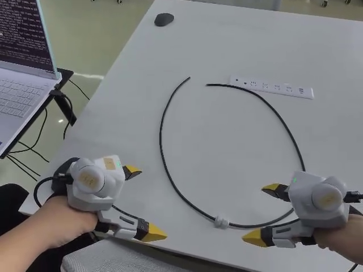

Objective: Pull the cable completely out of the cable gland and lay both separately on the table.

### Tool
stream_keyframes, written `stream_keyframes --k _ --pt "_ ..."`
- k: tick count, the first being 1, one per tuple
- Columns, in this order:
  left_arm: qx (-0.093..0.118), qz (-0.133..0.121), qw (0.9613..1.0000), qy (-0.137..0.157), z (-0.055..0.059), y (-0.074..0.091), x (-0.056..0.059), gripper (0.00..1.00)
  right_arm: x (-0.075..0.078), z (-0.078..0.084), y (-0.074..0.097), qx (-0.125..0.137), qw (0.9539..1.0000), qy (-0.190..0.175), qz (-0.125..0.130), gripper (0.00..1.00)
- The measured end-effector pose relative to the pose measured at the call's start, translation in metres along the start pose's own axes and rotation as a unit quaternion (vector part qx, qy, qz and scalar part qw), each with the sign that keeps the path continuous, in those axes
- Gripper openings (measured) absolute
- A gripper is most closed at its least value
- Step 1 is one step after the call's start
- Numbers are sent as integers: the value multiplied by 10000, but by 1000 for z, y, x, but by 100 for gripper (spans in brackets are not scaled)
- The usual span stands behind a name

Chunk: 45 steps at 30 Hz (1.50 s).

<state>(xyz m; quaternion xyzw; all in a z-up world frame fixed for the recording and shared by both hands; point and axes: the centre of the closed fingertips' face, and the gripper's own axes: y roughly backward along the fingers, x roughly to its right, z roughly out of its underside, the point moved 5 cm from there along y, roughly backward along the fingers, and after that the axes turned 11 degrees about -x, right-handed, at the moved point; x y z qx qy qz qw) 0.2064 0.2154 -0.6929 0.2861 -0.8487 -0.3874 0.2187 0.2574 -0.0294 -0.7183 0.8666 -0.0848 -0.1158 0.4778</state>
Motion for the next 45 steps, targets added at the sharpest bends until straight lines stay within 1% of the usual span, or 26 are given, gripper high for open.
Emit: stream_keyframes --k 3,14,16,18,20,22,27,29,32,38,45 --pt "-6 -5 10000 6 0 0 0 99 2 -2 -3 -35 10000 55 36 70" --pt "-57 50 10000 6 4 -6 4 98 -2 -8 -20 -244 9993 273 -86 62" --pt "-64 54 10000 9 4 -6 6 98 -1 -10 -22 -267 9992 302 -69 58" --pt "-35 -24 10000 -17 3 -6 5 99 -1 -12 -24 -278 9991 318 -67 55" --pt "-25 -34 10000 5 2 -6 4 98 -1 -14 -27 -292 9989 361 -69 54" --pt "-5 -47 10000 23 1 -6 3 98 -1 -16 -30 -319 9987 391 -99 51" --pt "-24 -34 10000 11 0 -7 4 97 -1 -18 -38 -408 9981 439 -156 46" --pt "-28 -19 10000 14 0 -7 5 97 0 -19 -41 -435 9979 452 -138 44" --pt "-40 -2 10000 10 1 -9 6 97 -1 -19 -44 -482 9977 440 -193 41" --pt "-52 40 10000 12 3 -10 9 97 -5 -17 -53 -639 9961 535 -282 35" --pt "-59 59 10000 12 5 -10 8 96 -7 -14 -62 -813 9937 674 -376 29"
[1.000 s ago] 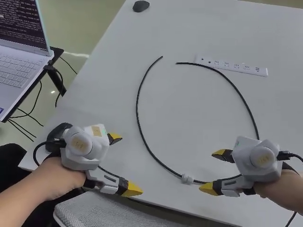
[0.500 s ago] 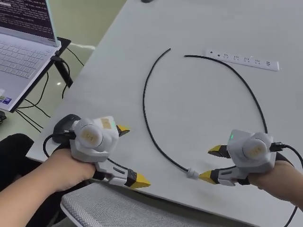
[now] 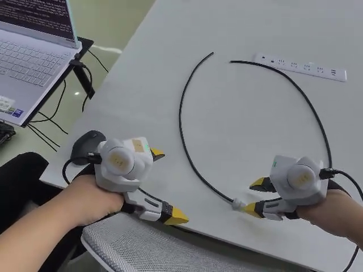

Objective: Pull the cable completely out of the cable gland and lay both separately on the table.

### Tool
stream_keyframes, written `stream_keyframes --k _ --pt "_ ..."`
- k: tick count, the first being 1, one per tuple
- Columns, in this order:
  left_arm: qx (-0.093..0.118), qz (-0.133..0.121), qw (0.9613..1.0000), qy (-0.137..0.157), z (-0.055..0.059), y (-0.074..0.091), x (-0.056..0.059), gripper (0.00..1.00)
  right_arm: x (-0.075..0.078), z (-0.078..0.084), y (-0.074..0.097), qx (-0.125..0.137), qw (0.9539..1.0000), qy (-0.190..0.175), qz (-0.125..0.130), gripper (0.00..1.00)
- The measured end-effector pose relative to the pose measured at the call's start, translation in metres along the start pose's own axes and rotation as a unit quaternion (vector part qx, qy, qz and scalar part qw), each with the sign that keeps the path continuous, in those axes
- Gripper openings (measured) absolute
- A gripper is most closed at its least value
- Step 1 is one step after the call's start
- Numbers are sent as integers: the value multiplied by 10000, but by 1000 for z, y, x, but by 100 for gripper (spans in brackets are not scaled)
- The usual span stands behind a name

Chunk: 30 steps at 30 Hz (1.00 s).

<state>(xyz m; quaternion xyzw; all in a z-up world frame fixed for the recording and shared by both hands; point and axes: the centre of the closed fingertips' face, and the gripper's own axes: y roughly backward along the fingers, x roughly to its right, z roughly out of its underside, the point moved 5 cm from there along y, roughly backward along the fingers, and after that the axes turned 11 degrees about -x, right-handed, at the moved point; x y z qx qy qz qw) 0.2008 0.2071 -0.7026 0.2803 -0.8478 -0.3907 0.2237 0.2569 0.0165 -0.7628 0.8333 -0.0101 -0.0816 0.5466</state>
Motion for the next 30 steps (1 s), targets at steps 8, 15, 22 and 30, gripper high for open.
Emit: stream_keyframes --k 8,15,22,30 --pt "12 28 10000 7 1 0 3 96 -4 0 -9 -171 9997 94 -148 20" --pt "-20 65 10000 11 4 0 5 95 -6 1 -10 -248 9993 150 -222 14" --pt "7 70 10000 6 3 1 5 94 -8 3 -13 -327 9990 141 -272 12" --pt "10 81 10000 25 4 2 6 94 -9 2 -18 -361 9988 138 -291 8"
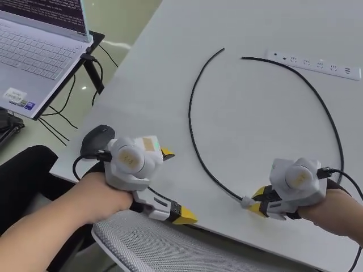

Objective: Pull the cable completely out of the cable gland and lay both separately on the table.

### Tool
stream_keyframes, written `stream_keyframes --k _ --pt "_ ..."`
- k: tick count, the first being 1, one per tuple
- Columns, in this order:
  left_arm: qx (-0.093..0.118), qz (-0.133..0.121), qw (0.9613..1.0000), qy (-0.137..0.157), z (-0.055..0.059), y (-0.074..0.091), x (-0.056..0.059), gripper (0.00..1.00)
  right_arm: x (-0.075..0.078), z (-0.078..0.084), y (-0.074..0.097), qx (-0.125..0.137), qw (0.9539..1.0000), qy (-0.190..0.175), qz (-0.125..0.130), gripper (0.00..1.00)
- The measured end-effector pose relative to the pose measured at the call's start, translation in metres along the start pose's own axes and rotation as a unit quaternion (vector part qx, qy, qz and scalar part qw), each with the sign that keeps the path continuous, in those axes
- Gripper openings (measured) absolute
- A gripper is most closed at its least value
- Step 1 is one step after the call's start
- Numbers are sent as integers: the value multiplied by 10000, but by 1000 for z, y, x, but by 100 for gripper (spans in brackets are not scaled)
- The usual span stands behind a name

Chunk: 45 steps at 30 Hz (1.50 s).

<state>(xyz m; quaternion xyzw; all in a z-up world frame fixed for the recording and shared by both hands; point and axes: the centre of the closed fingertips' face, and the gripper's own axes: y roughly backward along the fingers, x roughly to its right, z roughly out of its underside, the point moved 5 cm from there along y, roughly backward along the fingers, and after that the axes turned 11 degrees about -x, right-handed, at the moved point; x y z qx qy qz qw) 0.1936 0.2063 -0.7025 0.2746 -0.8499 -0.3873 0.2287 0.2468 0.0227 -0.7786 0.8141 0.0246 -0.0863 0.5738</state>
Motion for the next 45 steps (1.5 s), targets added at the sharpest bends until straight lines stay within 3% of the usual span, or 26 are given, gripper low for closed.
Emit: stream_keyframes --k 7,15,35,45 --pt "-6 27 10000 -3 1 -1 2 94 0 0 0 27 9999 23 109 7" --pt "40 85 9999 -60 -4 -2 8 93 -4 -3 9 35 10000 -6 58 6" --pt "376 312 9980 -390 -45 -8 31 91 -18 -23 68 311 9992 119 233 6" --pt "608 385 9962 -488 -65 -9 35 89 -21 -30 94 403 9986 261 227 6"
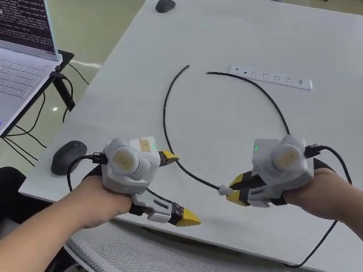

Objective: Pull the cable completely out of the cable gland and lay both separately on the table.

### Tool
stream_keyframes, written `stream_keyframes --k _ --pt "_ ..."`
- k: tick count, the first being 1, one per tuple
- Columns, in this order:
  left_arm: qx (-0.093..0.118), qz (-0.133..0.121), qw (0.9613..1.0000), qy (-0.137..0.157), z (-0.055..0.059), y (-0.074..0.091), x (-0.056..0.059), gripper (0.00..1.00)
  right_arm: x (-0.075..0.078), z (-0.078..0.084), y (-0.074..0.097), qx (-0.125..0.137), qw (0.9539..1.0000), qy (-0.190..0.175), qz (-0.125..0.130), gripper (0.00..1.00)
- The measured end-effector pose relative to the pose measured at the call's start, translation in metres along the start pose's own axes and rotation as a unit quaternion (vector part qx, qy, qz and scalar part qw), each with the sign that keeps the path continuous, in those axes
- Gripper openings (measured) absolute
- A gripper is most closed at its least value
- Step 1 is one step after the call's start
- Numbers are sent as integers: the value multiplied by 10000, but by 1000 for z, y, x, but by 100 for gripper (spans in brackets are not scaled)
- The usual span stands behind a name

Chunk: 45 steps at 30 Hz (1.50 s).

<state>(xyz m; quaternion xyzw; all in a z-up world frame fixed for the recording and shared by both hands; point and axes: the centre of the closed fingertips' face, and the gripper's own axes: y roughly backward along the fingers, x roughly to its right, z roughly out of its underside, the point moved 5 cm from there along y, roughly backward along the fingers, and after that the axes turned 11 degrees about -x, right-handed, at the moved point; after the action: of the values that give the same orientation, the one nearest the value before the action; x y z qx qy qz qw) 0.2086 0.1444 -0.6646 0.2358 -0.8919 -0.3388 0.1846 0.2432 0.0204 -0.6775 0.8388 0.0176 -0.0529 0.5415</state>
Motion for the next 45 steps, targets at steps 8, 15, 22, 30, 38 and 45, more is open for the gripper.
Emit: stream_keyframes --k 8,15,22,30,38,45 --pt "250 95 9996 43 -15 -5 2 83 -5 -7 19 78 9998 157 -35 6" --pt "454 192 9988 54 -27 -7 3 82 -8 -14 30 86 9993 359 -57 6" --pt "642 402 9971 101 -38 -9 6 76 -12 -22 43 169 9981 591 -38 6" --pt "663 516 9965 35 -46 -14 7 70 -14 -27 54 193 9953 941 112 6" --pt "770 711 9945 20 -51 -14 10 55 -18 -31 61 244 9919 1220 264 6" --pt "943 862 9918 94 -58 -12 13 40 -18 -33 63 252 9894 1378 390 6"
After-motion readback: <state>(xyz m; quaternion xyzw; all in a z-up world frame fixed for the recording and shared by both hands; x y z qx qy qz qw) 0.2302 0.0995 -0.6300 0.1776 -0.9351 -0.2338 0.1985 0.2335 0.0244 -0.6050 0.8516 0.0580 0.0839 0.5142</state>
